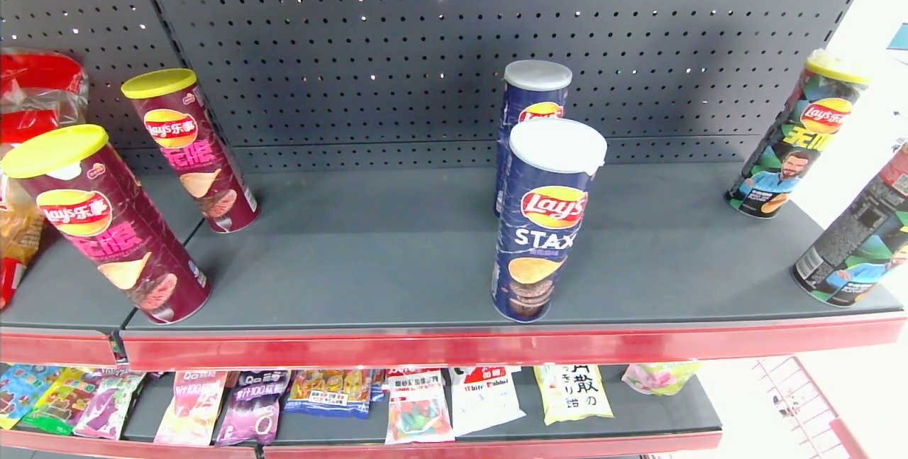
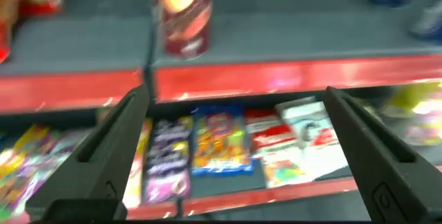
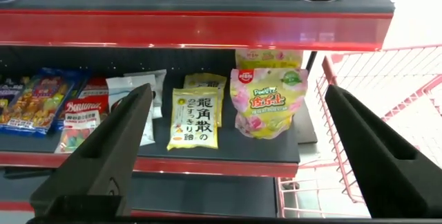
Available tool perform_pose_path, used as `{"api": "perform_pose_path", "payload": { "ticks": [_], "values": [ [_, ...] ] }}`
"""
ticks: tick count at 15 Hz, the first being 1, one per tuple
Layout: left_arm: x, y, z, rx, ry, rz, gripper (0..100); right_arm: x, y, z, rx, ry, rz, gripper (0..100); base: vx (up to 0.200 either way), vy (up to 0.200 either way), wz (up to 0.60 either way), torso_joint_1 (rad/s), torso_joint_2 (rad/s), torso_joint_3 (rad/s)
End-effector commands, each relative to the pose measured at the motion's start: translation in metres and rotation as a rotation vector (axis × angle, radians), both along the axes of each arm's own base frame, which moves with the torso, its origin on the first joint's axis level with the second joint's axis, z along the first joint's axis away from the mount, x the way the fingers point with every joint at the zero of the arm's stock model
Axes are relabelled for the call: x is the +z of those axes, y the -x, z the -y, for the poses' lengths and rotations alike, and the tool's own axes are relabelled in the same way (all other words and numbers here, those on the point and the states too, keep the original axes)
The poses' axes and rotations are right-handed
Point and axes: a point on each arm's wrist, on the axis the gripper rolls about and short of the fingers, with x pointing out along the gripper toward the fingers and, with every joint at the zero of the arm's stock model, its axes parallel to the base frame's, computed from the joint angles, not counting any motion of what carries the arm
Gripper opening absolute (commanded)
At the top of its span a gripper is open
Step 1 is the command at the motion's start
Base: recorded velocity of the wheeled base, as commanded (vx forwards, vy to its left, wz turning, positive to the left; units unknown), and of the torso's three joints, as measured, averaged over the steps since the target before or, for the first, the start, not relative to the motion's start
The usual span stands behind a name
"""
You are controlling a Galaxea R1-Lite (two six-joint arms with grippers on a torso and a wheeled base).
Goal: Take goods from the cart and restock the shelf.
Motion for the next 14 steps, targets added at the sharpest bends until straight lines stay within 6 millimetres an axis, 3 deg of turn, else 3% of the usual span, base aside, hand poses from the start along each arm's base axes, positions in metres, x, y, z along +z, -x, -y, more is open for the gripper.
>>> {"api": "perform_pose_path", "payload": {
  "ticks": [1, 3, 5, 6, 9, 11, 14],
  "values": [
    [0.021, -0.01, 0.001, -0.035, 0.004, -0.051, 100, 0.0, 0.0, 0.0, 0.001, 0.003, -0.001, 100, 0.0, 0.0, 0.0, 0.0, 0.0, 0.0],
    [0.045, -0.023, 0.004, -0.039, 0.03, -0.1, 100, 0.0, 0.0, 0.0, -0.001, 0.003, -0.001, 100, 0.0, 0.0, 0.0, 0.0, 0.0, 0.0],
    [0.071, -0.053, 0.01, -0.057, 0.016, -0.19, 100, 0.0, 0.0, 0.0, -0.001, 0.003, -0.001, 100, 0.0, 0.0, 0.0, 0.0, 0.0, 0.0],
    [0.074, -0.064, 0.013, -0.094, 0.012, -0.233, 100, 0.0, 0.0, 0.0, -0.001, 0.003, -0.001, 100, 0.0, 0.0, 0.0, 0.0, 0.0, 0.0],
    [0.069, -0.074, 0.02, -0.304, 0.005, -0.306, 100, 0.0, 0.0, 0.0, -0.002, 0.006, -0.001, 100, 0.0, 0.0, 0.0, 0.0, 0.0, 0.0],
    [0.066, -0.087, 0.023, -0.331, -0.031, -0.357, 100, 0.0, 0.0, 0.0, -0.006, 0.016, 0.001, 100, 0.0, 0.0, 0.0, 0.0, 0.0, 0.0],
    [0.062, -0.119, 0.04, -0.478, -0.133, -0.456, 100, 0.0, 0.0, 0.0, -0.01, 0.03, 0.002, 100, 0.0, 0.0, 0.0, 0.0, 0.0, 0.0]
  ]
}}
